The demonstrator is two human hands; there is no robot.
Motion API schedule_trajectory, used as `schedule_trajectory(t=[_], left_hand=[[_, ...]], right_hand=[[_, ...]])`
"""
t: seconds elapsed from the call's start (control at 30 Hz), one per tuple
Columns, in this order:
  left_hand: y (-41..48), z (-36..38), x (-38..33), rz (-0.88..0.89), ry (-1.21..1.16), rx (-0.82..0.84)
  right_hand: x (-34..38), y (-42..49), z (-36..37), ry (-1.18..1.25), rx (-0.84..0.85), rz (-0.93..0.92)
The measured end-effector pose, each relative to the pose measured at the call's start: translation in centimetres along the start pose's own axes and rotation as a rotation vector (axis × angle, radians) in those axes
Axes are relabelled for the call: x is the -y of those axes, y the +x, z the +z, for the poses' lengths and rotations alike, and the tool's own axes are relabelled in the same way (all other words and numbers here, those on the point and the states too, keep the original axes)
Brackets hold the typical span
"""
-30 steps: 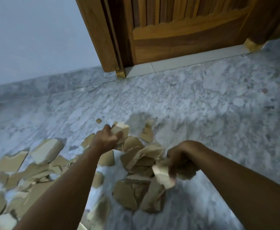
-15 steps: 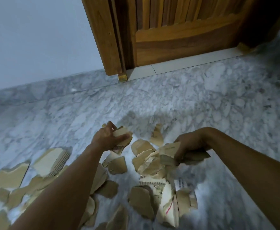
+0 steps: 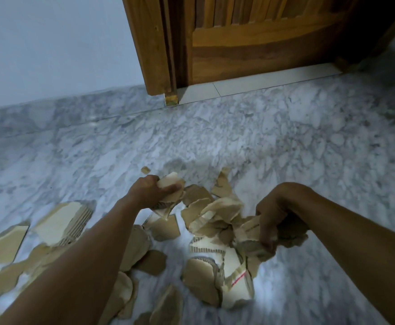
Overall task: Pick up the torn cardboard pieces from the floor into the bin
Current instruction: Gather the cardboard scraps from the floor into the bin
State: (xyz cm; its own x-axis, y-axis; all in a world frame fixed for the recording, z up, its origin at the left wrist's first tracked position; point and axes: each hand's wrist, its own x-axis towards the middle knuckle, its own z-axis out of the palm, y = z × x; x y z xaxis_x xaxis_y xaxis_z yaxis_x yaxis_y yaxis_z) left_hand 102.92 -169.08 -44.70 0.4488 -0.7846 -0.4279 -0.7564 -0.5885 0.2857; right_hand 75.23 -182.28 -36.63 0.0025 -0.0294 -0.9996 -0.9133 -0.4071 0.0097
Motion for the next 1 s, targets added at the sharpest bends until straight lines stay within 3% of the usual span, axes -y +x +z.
schedule_trajectory(t=[0.1,0.2,0.27,0.47,0.6,0.7,1.0], left_hand=[[0.1,-1.0,-1.0,-0.031,-0.070,0.013],[0.4,-1.4,-0.6,-0.052,-0.102,0.059],[1.2,-1.5,0.5,-0.053,-0.150,0.070],[4.9,-0.7,4.1,-0.036,-0.153,-0.012],[6.9,-0.2,5.1,0.056,-0.025,-0.033],[8.2,1.3,6.1,0.072,0.002,-0.129],[7.2,2.0,4.0,-0.087,-0.145,-0.157]], right_hand=[[-1.3,-2.2,-0.6,0.074,-0.220,-0.217],[-1.2,-3.1,-1.6,0.410,-0.418,-0.467],[-0.4,-1.4,-2.6,0.548,-0.544,-0.526],[4.3,6.6,-4.7,0.689,-0.795,-0.406],[6.6,12.0,-4.6,0.447,-0.953,-0.219],[6.8,13.9,-3.5,0.453,-1.112,-0.236],[6.2,14.1,-1.2,0.582,-1.066,-0.311]])
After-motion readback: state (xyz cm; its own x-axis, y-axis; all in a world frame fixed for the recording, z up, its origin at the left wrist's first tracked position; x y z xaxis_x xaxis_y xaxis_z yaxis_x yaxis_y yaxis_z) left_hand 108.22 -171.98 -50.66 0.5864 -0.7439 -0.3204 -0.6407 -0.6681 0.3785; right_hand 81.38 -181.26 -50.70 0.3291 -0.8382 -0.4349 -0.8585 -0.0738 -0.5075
